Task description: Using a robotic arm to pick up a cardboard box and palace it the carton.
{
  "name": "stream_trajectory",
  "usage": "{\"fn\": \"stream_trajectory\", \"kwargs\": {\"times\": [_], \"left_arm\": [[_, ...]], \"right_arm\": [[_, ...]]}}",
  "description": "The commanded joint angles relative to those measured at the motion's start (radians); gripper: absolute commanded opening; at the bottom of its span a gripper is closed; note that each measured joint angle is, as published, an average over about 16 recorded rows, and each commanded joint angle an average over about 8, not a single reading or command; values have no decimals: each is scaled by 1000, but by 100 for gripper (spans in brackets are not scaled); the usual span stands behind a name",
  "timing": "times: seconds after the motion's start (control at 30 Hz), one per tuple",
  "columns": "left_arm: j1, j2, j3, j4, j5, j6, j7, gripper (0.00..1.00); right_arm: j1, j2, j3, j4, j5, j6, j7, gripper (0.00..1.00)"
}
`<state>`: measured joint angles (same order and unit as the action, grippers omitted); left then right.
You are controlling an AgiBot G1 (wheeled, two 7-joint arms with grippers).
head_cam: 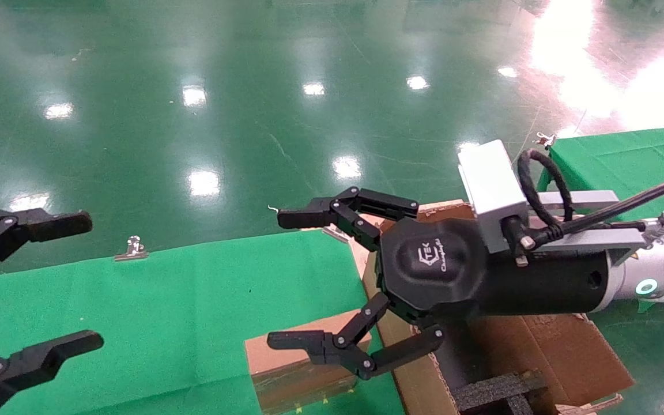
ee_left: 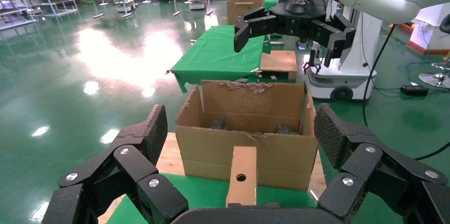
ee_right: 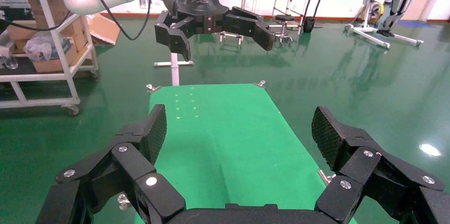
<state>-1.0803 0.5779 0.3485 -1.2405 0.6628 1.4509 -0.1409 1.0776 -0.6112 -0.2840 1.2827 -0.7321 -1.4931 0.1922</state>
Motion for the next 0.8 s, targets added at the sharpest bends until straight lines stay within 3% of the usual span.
{"fn": "stream_trajectory", "kwargs": {"times": [0.03,0.63,0.7,0.8], "left_arm": [[0,0,0,0,0,0,0,100],[0,0,0,0,0,0,0,100],[0,0,0,0,0,0,0,91],[0,0,0,0,0,0,0,56]], "right_arm": [[0,0,0,0,0,0,0,100],[0,0,0,0,0,0,0,100],[0,0,0,0,0,0,0,100],[0,0,0,0,0,0,0,100]]}}
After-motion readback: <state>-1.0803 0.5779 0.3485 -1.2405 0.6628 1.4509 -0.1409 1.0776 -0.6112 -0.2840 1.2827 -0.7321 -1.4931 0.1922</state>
